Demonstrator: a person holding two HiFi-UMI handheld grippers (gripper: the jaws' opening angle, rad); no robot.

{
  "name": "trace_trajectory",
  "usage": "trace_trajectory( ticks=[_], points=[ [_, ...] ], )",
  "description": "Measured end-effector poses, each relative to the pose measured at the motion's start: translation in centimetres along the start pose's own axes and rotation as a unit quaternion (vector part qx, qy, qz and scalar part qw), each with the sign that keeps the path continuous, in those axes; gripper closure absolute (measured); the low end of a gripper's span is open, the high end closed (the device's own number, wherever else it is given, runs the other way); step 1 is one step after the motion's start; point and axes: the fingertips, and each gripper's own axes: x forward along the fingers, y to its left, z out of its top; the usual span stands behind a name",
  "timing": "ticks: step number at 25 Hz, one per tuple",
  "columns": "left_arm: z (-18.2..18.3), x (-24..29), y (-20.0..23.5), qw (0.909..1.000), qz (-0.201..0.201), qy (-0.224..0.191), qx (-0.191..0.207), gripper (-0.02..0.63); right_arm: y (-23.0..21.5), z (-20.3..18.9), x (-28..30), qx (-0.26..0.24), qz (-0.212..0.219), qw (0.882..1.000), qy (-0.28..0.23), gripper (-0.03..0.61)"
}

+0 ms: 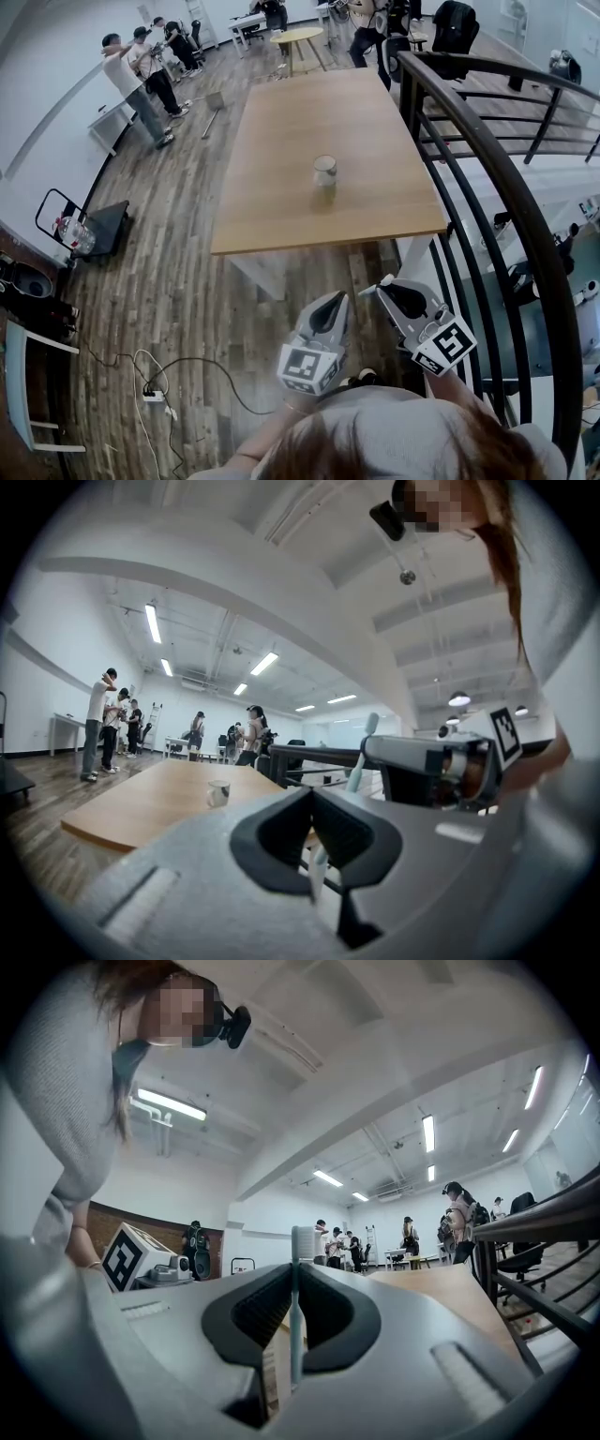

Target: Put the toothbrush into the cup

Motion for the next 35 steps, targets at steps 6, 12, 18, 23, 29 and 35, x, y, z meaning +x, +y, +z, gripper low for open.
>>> trace_trajectory(
  ticks=[6,12,18,23,29,35],
  points=[
    [-0.4,1.0,-0.4,0.9999,0.015,-0.004,-0.001,0.613,-1.7,-0.3,-0.3,0.017,0.012,1.000,-0.007,0.554],
    [-0.8,1.4,-0.6,0.9995,0.030,0.003,-0.003,0.614,-1.8,-1.0,-0.4,-0.006,0.032,0.999,0.012,0.554],
    [-0.9,1.5,0.8,0.9990,0.043,0.002,-0.004,0.612,-1.5,-1.8,1.0,-0.018,0.049,0.998,0.023,0.554],
    [-0.8,2.4,1.9,0.9990,0.044,0.001,-0.004,0.613,-2.4,-2.1,2.1,-0.016,0.049,0.998,0.023,0.554],
    [-1.2,3.6,4.0,0.9992,0.038,-0.002,-0.007,0.614,-3.4,-2.8,4.0,-0.017,0.044,0.999,0.024,0.554],
    [-0.3,7.0,7.5,0.9995,0.031,-0.004,-0.009,0.614,-6.5,-2.6,7.2,-0.022,0.035,0.999,0.021,0.554]
  ],
)
